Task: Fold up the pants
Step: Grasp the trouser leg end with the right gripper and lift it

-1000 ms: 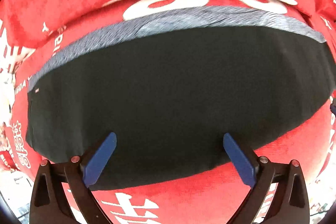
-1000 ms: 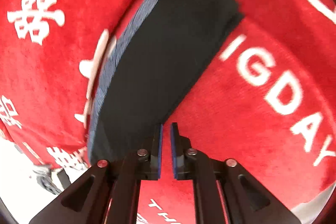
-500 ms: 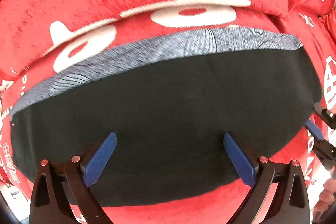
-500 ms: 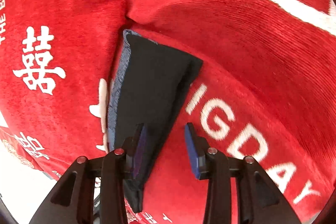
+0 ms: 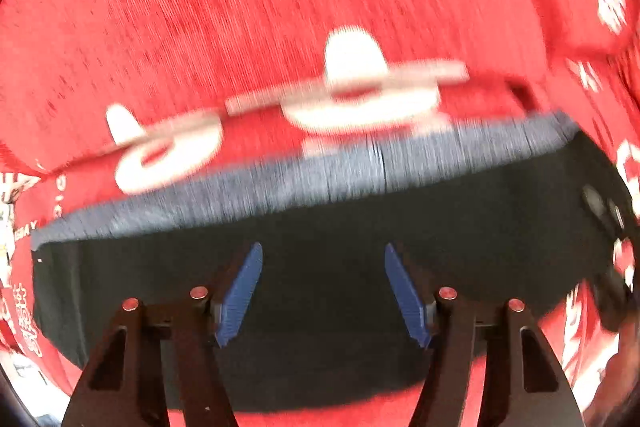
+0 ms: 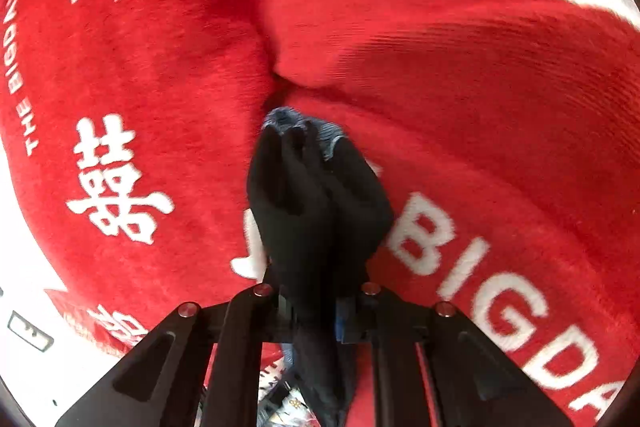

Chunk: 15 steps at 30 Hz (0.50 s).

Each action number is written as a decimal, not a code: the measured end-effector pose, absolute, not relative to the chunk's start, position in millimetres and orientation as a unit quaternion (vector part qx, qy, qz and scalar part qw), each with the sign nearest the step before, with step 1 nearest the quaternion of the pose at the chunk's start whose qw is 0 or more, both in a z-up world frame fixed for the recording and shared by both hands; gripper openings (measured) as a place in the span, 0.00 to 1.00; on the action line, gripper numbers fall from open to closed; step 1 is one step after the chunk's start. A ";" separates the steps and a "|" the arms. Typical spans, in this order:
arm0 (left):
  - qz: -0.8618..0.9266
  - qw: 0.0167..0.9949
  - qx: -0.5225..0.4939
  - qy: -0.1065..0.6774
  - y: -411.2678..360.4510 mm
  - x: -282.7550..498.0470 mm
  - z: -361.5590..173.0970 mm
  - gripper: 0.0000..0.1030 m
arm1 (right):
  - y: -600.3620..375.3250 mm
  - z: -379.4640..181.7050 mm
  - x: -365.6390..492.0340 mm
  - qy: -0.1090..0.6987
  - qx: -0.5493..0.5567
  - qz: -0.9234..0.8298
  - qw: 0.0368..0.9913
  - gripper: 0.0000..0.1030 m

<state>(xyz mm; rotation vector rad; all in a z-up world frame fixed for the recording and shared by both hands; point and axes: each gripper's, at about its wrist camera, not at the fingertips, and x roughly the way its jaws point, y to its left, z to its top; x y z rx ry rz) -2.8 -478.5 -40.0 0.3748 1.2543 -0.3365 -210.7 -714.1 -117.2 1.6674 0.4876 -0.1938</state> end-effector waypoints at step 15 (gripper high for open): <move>-0.194 0.775 0.166 0.579 -505.0 -2.7 -71.2 0.64 | -651.7 12.4 -141.7 0.305 0.481 0.012 0.822 0.13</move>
